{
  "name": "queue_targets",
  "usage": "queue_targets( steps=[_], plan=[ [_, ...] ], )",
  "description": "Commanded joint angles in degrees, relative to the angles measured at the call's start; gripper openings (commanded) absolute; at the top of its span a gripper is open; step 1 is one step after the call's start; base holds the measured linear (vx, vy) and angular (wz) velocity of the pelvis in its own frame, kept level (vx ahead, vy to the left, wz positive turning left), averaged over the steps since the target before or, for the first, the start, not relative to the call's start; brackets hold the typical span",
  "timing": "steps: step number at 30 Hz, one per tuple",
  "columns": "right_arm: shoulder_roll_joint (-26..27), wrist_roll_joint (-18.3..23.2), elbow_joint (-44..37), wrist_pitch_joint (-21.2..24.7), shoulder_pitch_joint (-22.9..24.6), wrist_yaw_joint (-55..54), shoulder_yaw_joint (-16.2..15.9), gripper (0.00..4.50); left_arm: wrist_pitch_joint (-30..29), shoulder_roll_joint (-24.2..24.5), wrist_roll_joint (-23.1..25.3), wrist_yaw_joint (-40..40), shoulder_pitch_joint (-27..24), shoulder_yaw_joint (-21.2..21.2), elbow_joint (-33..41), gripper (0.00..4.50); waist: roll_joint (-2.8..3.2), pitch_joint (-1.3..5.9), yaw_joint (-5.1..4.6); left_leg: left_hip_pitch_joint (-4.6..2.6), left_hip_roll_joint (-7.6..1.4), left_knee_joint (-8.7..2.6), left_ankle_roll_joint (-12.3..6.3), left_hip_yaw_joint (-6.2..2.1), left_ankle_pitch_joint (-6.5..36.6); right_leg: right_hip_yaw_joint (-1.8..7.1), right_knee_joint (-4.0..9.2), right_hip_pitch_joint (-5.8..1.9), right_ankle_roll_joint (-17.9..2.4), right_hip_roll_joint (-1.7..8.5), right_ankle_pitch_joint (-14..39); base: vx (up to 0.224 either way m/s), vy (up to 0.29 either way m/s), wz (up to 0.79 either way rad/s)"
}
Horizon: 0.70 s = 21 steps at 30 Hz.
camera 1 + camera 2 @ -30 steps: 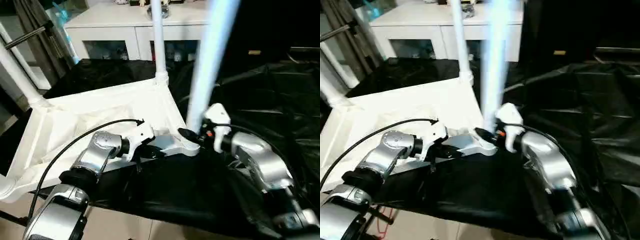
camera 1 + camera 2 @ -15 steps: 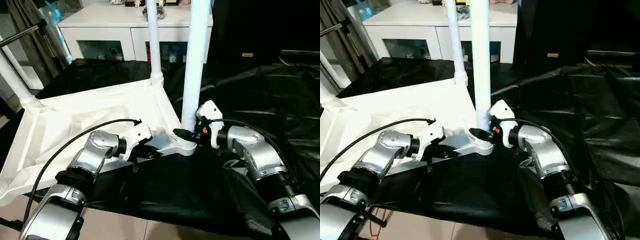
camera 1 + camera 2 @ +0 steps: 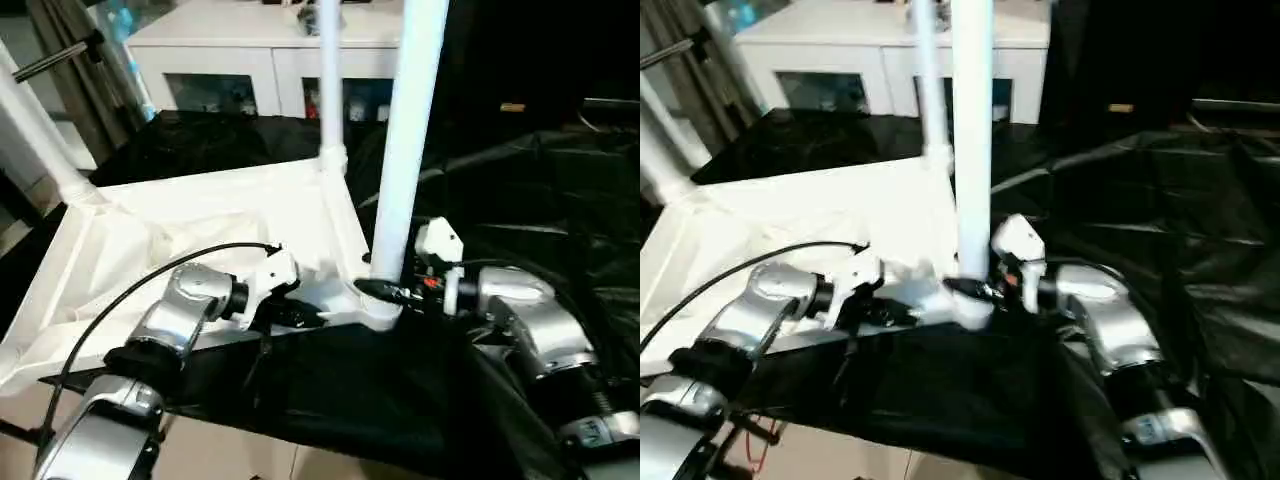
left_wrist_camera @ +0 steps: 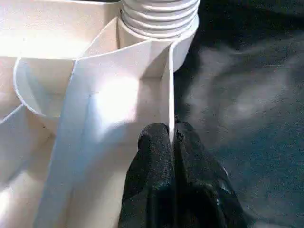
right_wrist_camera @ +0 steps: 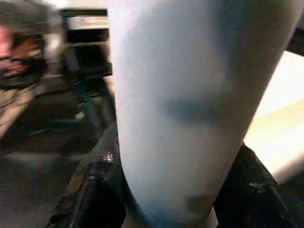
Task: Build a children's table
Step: Rotate leg to tighten
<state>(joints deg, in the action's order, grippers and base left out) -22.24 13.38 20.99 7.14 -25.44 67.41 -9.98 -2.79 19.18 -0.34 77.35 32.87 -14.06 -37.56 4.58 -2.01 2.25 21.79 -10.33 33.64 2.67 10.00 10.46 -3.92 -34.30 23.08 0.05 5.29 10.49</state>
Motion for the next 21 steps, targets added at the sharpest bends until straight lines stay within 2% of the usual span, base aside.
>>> queue_targets(
  steps=[1,2,5,6,7,10,11,13,14,16,17,18,19,20,21],
  plan=[
    [0.4,-1.6,2.3,2.2,2.2,2.4,-4.8,1.89,1.0,-1.4,-6.3,5.4,1.3,0.8,5.4,0.00,-0.69,3.51,0.40,-0.51,-2.89,-3.73,-6.75,-0.46,11.3,2.13,3.69,-2.89,-16.0,3.00,7.6,0.000,0.000,0.00],
    [0.2,-1.6,2.2,2.2,2.4,3.3,-5.1,1.89,0.6,-1.0,-6.6,6.2,0.9,0.7,6.2,0.00,-1.01,3.41,0.54,-0.48,-2.88,-3.81,-6.27,-0.49,11.8,2.11,3.59,-2.94,-16.1,3.04,7.8,0.000,0.000,0.00],
    [-0.3,-1.2,1.7,2.2,2.7,5.4,-5.6,1.89,-0.4,0.0,-7.0,7.4,0.1,0.4,8.1,0.00,-0.91,3.23,0.71,-0.58,-2.94,-4.01,-5.44,-0.52,13.3,2.17,3.80,-2.83,-15.7,3.08,10.1,0.000,0.000,0.00],
    [-0.5,-1.0,1.3,2.4,2.9,5.8,-5.7,1.89,-0.2,0.1,-6.8,7.4,-0.1,0.5,8.2,0.00,-1.33,3.10,0.72,-0.60,-2.94,-4.10,-5.09,-0.48,13.7,2.22,3.96,-2.76,-15.4,3.03,10.9,0.000,0.000,0.00],
    [-0.6,-1.1,1.4,2.1,3.0,5.8,-5.7,1.89,0.3,-0.2,-6.5,6.5,0.1,0.9,7.5,0.00,-1.19,3.10,0.82,-0.60,-2.92,-4.10,-4.89,-0.52,13.8,2.27,3.92,-2.78,-15.3,3.10,11.2,0.000,0.000,0.00],
    [-0.5,-1.6,2.1,1.6,3.2,5.4,-5.7,1.89,1.1,-0.6,-6.2,4.5,0.5,1.8,6.0,0.00,-1.33,3.10,1.07,-0.57,-2.82,-4.08,-4.36,-0.51,13.3,2.34,3.93,-2.83,-15.0,3.15,11.3,0.000,0.000,0.00],
    [-0.3,-2.1,2.9,0.9,3.3,4.5,-5.4,1.89,1.1,-0.8,-6.0,3.5,0.6,2.1,5.4,0.00,-1.09,3.15,1.17,-0.60,-2.80,-4.01,-4.37,-0.52,12.9,2.34,3.86,-2.81,-15.0,3.17,10.7,0.000,0.000,0.00],
    [1.5,-3.8,6.7,-1.1,2.5,-0.9,-3.7,1.89,1.0,-1.2,-4.6,0.0,1.1,2.5,4.0,0.00,-1.24,3.14,1.06,-0.53,-2.73,-3.98,-4.33,-0.50,12.9,2.31,3.94,-2.81,-15.0,3.20,10.8,0.000,0.000,0.00],
    [2.6,-4.6,9.1,-1.5,1.7,-4.3,-2.7,1.89,0.8,-1.3,-3.2,-2.5,1.4,2.5,3.2,0.00,-1.24,2.87,0.81,-0.51,-2.61,-4.16,-3.49,-0.55,14.4,2.29,4.24,-2.58,-14.6,3.30,13.6,0.000,0.000,0.00],
    [4.4,-6.0,13.4,-1.4,0.0,-10.6,-1.3,1.89,-0.5,-1.5,-1.3,-5.5,2.0,2.1,2.4,0.00,-1.45,2.73,0.53,-0.67,-2.43,-4.30,-2.12,-0.71,16.5,2.22,4.72,-2.68,-13.1,3.40,19.1,0.000,0.000,0.00],
    [5.8,-7.3,17.1,-0.9,-1.8,-16.3,-0.5,1.89,-2.2,-1.8,-0.4,-7.5,2.7,1.9,1.9,0.00,-1.34,2.68,0.29,-0.64,-2.48,-4.41,-1.63,-0.82,16.7,2.28,4.63,-2.58,-12.9,3.47,20.0,0.000,0.000,0.00],
    [6.3,-7.8,18.2,-0.8,-2.4,-18.3,-0.4,1.89,-2.5,-2.2,-0.3,-8.4,3.0,2.1,1.7,0.00,-1.20,2.33,-0.36,-0.67,-2.30,-4.63,-0.40,-1.00,18.6,2.13,4.89,-2.45,-12.1,3.34,23.0,0.000,0.000,0.00],
    [6.8,-8.5,19.6,-0.7,-3.1,-20.6,-0.3,1.89,-2.9,-2.6,-0.3,-9.6,3.3,2.4,1.4,0.00,-1.16,2.38,-0.56,-0.84,-2.31,-4.72,0.08,-1.13,19.6,2.11,5.01,-2.52,-11.6,3.32,24.0,0.000,0.000,0.00],
    [8.4,-8.3,21.9,-0.3,-4.4,-25.1,0.9,1.89,-4.0,-3.9,-0.3,-12.5,4.0,3.2,1.1,0.00,-1.57,2.30,-0.88,-0.90,-2.34,-4.79,0.60,-1.23,21.3,2.14,5.17,-2.47,-10.7,3.37,25.4,0.000,0.000,0.00],
    [8.4,-8.3,21.9,-0.3,-4.4,-25.1,0.9,1.89,-4.0,-3.9,-0.3,-12.5,4.0,3.2,1.1,0.00,-1.51,2.31,-0.91,-1.15,-2.34,-4.77,0.64,-1.16,21.8,2.24,5.38,-2.24,-10.7,3.38,25.7,0.000,0.000,0.00]
  ],
)
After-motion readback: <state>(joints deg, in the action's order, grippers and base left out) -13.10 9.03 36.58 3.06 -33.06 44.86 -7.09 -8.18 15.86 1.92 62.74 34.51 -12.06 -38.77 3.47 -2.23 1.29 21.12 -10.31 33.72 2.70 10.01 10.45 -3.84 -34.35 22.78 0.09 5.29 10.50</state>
